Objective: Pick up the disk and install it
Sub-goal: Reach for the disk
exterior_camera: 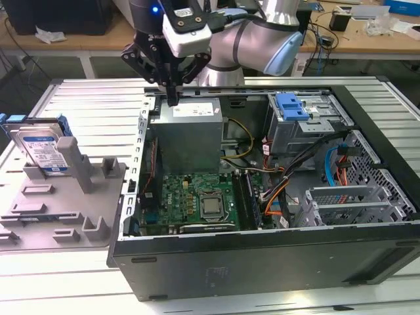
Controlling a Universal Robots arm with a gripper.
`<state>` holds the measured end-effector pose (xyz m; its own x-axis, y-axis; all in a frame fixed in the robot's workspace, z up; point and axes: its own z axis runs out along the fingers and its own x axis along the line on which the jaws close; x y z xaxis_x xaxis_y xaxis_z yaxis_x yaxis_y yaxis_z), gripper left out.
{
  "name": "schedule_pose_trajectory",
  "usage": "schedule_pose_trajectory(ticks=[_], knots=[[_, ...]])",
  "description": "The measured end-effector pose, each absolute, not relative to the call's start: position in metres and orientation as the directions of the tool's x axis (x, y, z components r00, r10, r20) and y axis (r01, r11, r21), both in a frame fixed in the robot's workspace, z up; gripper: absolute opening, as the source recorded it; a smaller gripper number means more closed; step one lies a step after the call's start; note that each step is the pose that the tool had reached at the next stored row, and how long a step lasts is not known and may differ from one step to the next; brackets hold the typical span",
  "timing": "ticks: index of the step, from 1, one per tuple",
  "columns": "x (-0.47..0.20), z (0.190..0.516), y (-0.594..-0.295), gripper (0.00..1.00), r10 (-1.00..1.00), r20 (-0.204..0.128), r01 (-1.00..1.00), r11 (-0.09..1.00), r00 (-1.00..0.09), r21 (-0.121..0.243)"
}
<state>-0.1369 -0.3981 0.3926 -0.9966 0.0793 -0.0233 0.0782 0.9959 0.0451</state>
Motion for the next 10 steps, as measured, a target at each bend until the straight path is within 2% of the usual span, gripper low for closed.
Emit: schedule_pose_trajectory(ticks=[10], knots=[[-0.168, 0.392, -0.393, 0.11, 0.093, -0.023, 0.092, 0.995, -0.995, 0.045]])
